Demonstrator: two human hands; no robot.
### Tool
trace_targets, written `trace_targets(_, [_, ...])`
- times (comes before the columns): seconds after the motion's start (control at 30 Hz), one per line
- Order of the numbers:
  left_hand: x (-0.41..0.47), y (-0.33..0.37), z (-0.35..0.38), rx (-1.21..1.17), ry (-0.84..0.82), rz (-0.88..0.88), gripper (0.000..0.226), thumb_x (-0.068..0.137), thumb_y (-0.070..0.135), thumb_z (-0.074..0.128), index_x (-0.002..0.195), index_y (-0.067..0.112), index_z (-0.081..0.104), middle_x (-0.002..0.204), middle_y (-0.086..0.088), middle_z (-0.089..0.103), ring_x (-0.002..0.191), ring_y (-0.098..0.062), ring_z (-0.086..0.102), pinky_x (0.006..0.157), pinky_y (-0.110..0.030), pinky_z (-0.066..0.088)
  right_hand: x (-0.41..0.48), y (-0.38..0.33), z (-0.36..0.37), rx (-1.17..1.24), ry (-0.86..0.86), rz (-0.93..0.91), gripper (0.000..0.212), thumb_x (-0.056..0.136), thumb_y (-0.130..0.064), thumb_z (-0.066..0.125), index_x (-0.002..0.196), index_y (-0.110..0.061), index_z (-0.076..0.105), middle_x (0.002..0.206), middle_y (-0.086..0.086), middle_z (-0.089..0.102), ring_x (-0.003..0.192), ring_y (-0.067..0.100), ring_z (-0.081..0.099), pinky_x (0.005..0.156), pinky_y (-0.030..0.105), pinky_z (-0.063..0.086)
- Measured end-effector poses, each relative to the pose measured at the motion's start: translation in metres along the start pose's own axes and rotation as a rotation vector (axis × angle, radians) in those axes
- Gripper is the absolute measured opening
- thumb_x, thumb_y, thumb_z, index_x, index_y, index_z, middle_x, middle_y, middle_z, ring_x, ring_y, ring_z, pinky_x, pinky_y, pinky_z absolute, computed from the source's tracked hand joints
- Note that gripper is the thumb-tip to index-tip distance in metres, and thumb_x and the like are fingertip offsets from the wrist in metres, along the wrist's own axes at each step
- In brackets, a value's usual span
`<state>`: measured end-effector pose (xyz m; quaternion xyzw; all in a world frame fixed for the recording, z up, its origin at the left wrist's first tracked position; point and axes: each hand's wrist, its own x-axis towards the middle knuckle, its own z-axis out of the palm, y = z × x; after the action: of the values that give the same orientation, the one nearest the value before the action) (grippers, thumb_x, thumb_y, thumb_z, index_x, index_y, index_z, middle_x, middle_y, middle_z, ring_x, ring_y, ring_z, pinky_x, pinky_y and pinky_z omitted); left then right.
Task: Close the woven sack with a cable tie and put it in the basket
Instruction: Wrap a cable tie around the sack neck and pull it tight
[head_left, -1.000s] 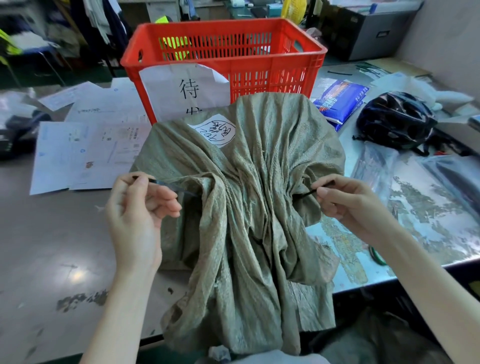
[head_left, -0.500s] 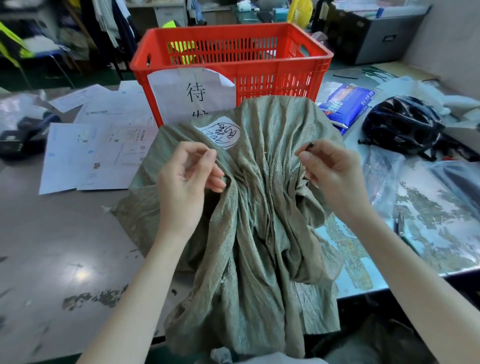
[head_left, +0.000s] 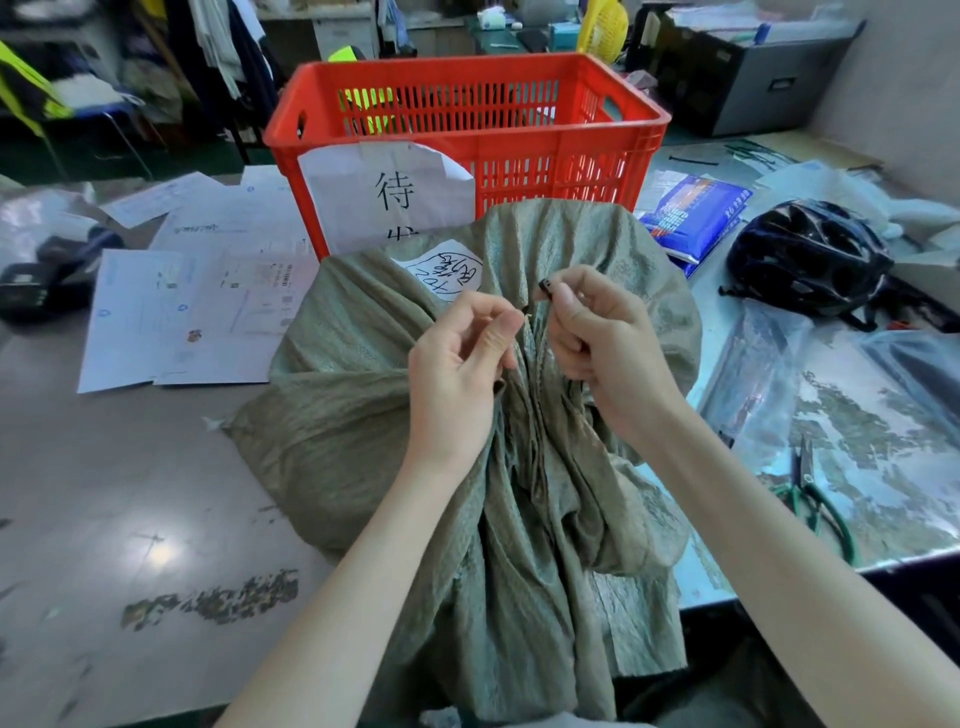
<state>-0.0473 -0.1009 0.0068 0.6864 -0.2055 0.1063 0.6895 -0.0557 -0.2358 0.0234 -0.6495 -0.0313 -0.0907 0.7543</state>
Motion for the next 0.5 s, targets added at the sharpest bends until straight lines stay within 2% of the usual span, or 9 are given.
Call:
trace_targets(0.13, [0.0002,-0.0029,0.0013,-0.067,0.020,-0.060,0.016,0.094,0.023,0.057,0.080,0.015,0.059,0.057,0.008,0.050,0.047,-0.005,0.038,0.048,-0.018,0.029,0.0014,0.0030,-0.0027,0.145,-0.032,0.079,0.022,0.096,-0.004,0.043,0.076,-0.013,0.040,0.054,0.003,0.030,0.042,0.009,0.020,0.041,0.024,0.009])
trace_targets(0.23, [-0.0003,-0.0034,0.0009,-0.130,0.014,-0.099,0.016,0.095,0.018,0.055,0.080,0.014,0.058,0.056,0.003,0.049,0.047,-0.006,0.036,0.047,-0.016,0.028,0.0027,0.0059,-0.0054,0.207,-0.075,0.108,0.023,0.093,-0.003,0.045,0.073,-0.012,0.042,0.051,0.000,0.035,0.039,0.008,0.021,0.043,0.026,0.007])
trace_targets(0.37, [-0.0007,-0.0016,0.0020,-0.198,0.022,-0.138,0.015,0.095,0.011,0.053,0.080,0.009,0.057,0.056,-0.003,0.045,0.045,-0.003,0.036,0.046,-0.012,0.029,0.0032,0.0084,-0.0098,0.286,-0.117,0.131,0.021,0.090,-0.004,0.048,0.071,-0.012,0.045,0.051,0.001,0.030,0.038,0.008,0.022,0.042,0.024,0.009])
trace_targets(0.5, [-0.0006,-0.0026,0.0028,-0.192,0.024,-0.144,0.016,0.095,0.013,0.053,0.080,0.010,0.057,0.056,-0.002,0.045,0.045,-0.002,0.036,0.047,-0.010,0.030,-0.0005,0.0091,-0.0099,0.280,-0.147,0.147,0.020,0.089,-0.004,0.050,0.071,-0.011,0.047,0.049,-0.002,0.028,0.040,0.007,0.021,0.041,0.023,0.008])
